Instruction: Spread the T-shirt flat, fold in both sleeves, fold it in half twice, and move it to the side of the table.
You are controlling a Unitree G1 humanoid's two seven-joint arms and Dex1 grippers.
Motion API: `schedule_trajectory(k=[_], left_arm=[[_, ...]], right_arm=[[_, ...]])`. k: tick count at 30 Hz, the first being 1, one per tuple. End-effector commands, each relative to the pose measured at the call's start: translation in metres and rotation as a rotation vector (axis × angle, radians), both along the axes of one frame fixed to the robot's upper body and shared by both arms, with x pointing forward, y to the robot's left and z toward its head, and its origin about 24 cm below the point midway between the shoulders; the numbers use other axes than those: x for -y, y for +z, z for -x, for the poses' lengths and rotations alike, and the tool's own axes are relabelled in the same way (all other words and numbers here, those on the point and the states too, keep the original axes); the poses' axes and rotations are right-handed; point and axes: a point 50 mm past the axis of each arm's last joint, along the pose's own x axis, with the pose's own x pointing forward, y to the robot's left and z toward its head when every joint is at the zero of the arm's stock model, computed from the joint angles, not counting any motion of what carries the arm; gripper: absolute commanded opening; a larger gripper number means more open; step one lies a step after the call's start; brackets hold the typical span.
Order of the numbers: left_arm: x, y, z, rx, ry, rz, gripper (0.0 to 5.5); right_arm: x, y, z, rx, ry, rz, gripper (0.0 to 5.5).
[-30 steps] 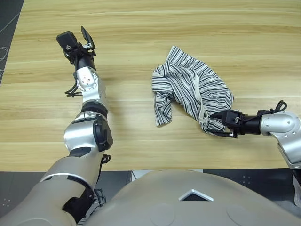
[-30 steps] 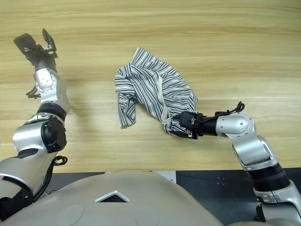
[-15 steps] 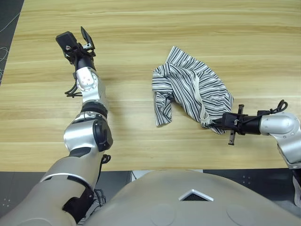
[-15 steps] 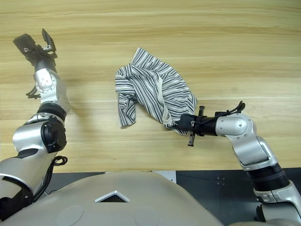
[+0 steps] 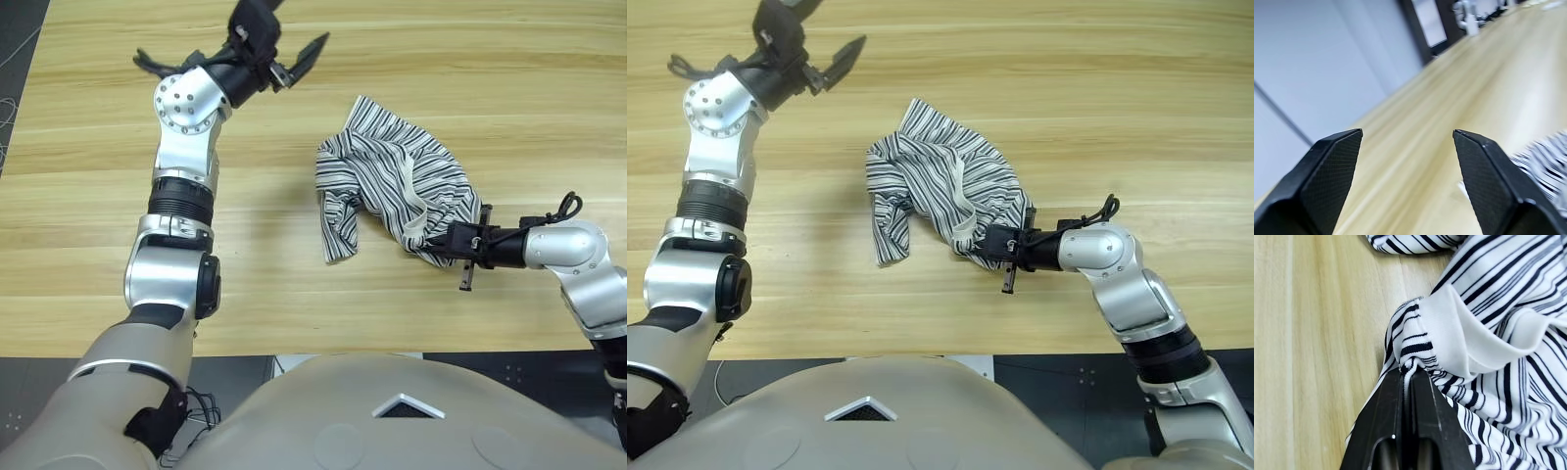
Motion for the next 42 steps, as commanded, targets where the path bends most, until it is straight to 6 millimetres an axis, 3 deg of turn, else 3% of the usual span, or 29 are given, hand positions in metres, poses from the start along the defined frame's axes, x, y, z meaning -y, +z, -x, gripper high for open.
schedule_trajectory(k=[1,8,21,42], left_arm=[[0.016,-0.009,0.004,-0.182,-0.179,-0.169,3.44],[0.026,-0.029,0.009,-0.421,-0.276,-0.263,3.44],[0.024,-0.054,0.003,-0.539,-0.201,-0.301,3.44],[0.025,-0.049,-0.001,-0.517,-0.210,-0.276,0.28]], right_arm=[[-0.004,0.000,-0.003,0.020,-0.002,0.006,0.12],[-0.006,-0.002,-0.004,0.025,0.001,0.006,0.12],[-0.010,-0.007,-0.002,0.026,0.006,0.000,0.12],[-0.010,-0.007,-0.001,0.022,0.019,0.010,0.10]])
